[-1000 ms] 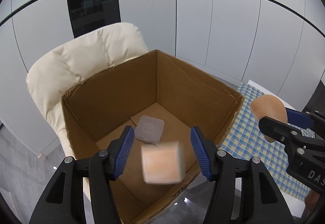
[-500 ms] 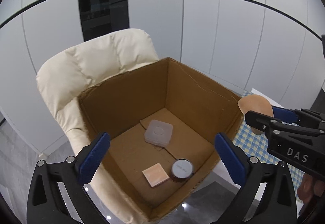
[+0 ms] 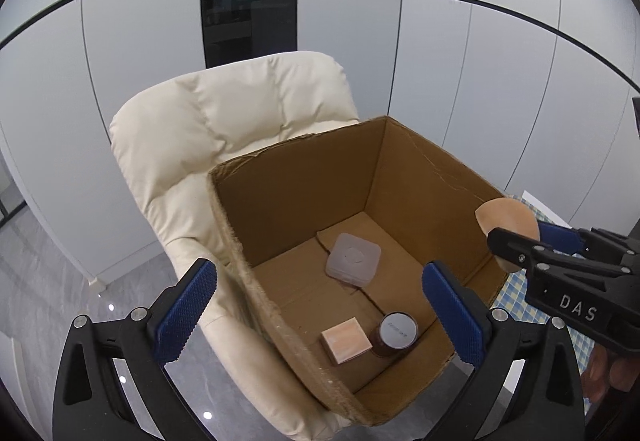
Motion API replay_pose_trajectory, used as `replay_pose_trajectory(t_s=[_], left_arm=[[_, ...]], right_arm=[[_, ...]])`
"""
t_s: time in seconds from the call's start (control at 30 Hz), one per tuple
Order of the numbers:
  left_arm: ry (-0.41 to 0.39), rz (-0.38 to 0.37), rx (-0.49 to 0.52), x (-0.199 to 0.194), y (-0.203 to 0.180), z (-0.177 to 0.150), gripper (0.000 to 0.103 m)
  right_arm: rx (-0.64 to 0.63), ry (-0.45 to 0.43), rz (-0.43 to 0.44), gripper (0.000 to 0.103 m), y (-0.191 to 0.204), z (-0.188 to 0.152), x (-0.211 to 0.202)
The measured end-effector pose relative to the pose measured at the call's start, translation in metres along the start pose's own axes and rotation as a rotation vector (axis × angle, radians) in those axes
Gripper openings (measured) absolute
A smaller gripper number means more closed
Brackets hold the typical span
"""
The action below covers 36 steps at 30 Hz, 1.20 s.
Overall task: Organize objects
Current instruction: 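Open the left tool over the box while the right tool releases the tan sponge, then move both open tools back over the checkered cloth toward the cosmetics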
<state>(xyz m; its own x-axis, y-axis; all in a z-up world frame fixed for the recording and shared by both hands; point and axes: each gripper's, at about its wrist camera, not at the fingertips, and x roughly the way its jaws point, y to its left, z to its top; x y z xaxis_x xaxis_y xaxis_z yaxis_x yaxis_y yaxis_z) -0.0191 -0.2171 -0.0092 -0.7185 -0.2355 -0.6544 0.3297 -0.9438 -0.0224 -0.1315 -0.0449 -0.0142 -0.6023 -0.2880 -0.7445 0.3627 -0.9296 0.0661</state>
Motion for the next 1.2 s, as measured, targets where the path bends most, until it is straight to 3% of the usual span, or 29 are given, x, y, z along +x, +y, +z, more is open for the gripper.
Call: replay_pose_trajectory(t_s=[0.2,0.47,0.57,0.63,0.67,1.0,1.2], left_arm=[[-0.002,0.021,-0.027,-0.002,0.014,0.000,0.103],[0.025,0.015,-0.071,0.002,0.024,-0.002,0.103],[0.032,0.014,-0.080,0.003,0.026,-0.002,0.103],[0.034,0.014,-0.080,0.004,0.026,-0.002,0.103],[0.037,0.016,-0.077,0.004,0.025,-0.002,0.103],[0.052,0.029,-0.067,0.008,0.022,-0.003,0.103],[0.053,0.037,-0.062,0.008,0.019,-0.004,0.103]], right_arm=[[-0.021,0.009,0.017,0.055,0.013,0.003,0.007],[-0.034,0.025,0.012,0.064,0.016,0.002,0.014],[-0.034,0.017,-0.004,0.075,0.015,0.003,0.013],[-0.022,0.007,-0.025,0.092,0.013,0.003,0.012],[-0.012,0.004,-0.030,0.093,0.011,0.003,0.011],[-0.008,0.012,-0.056,0.103,0.006,0.001,0.012],[-0.006,0.006,-0.063,0.103,0.003,0.002,0.007]])
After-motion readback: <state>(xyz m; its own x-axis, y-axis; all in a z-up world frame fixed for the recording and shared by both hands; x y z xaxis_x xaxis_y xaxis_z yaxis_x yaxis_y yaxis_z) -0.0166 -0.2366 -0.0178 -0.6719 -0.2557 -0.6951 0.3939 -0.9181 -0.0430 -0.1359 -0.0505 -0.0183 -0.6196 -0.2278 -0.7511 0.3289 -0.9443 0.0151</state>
